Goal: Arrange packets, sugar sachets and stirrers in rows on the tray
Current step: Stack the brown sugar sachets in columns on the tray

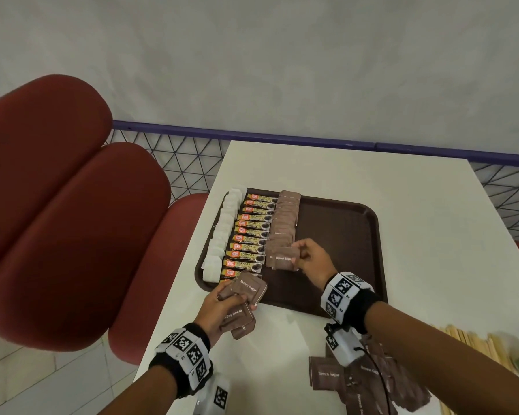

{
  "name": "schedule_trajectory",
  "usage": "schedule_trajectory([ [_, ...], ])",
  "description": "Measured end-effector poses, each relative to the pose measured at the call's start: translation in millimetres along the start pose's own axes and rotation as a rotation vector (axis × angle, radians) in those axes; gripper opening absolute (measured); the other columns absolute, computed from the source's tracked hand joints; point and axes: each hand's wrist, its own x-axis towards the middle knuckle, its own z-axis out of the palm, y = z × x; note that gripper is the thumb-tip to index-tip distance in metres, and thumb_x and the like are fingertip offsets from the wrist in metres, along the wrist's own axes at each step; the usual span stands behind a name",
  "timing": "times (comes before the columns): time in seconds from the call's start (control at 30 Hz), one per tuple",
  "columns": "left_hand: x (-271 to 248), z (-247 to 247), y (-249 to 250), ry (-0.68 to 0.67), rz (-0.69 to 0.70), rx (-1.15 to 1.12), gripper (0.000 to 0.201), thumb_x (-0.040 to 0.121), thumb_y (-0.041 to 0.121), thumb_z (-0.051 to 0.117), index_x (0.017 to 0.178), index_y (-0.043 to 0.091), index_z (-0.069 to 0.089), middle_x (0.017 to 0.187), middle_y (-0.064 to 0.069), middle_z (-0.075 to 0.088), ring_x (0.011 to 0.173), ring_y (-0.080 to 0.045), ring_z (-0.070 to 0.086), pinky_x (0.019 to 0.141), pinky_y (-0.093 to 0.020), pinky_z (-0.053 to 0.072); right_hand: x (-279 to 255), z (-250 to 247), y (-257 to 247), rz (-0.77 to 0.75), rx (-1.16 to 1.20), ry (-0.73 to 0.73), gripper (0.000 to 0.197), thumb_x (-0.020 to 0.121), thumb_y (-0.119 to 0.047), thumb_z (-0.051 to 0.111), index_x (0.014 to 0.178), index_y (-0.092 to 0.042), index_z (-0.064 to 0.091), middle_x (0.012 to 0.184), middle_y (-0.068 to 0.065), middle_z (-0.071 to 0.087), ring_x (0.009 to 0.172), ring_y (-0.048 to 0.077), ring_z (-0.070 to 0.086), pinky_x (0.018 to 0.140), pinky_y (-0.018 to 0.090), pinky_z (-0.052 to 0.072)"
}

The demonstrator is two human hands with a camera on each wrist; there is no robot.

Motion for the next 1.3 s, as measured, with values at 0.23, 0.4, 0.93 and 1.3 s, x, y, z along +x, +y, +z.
schedule_trajectory([
  [0.23,-2.3,-14.1,-0.2,0.054,-0.012,-0.013,0.031,0.083,0.002,0.062,0.109,0.018,0.062,0.105,-0.014,0.068,0.096,-0.03,0.064,0.072,-0.037,0.053,9.1,13.8,-2.9,0.081,-0.271,-0.032,0.011,0.082,-0.005,0.059,0.088,-0.014,0.057,0.075,-0.002,0.054,0.08,0.018,0.053,0.072,0.025,0.042],
  [0.4,-4.8,-17.3,0.0,0.056,-0.007,-0.009,0.032,0.082,0.003,0.062,0.111,0.018,0.061,0.104,-0.013,0.068,0.096,-0.03,0.064,0.073,-0.037,0.053,12.1,24.7,-2.8,0.083,-0.386,-0.018,0.017,0.082,-0.008,0.059,0.098,-0.011,0.053,0.102,0.014,0.059,0.094,0.029,0.058,0.079,0.033,0.046],
  [0.93,-1.1,-19.2,-3.9,0.054,-0.013,-0.031,0.034,0.082,0.002,0.063,0.114,0.013,0.061,0.108,-0.02,0.067,0.099,-0.036,0.064,0.074,-0.039,0.053,21.1,27.2,0.2,0.087,-0.512,0.047,0.042,0.083,-0.022,0.065,0.114,-0.007,0.041,0.12,0.015,0.051,0.111,0.03,0.05,0.09,0.041,0.048],
  [1.3,0.2,-0.2,2.5,0.004,0.041,-0.028,0.027,0.084,-0.003,0.06,0.106,0.012,0.061,0.087,-0.012,0.072,0.072,-0.023,0.07,0.065,-0.034,0.055,-15.0,24.7,-14.5,-0.137,-0.152,-0.192,0.02,0.088,-0.034,0.057,0.098,-0.016,0.054,0.096,-0.002,0.053,0.085,0.011,0.051,0.068,0.017,0.039],
])
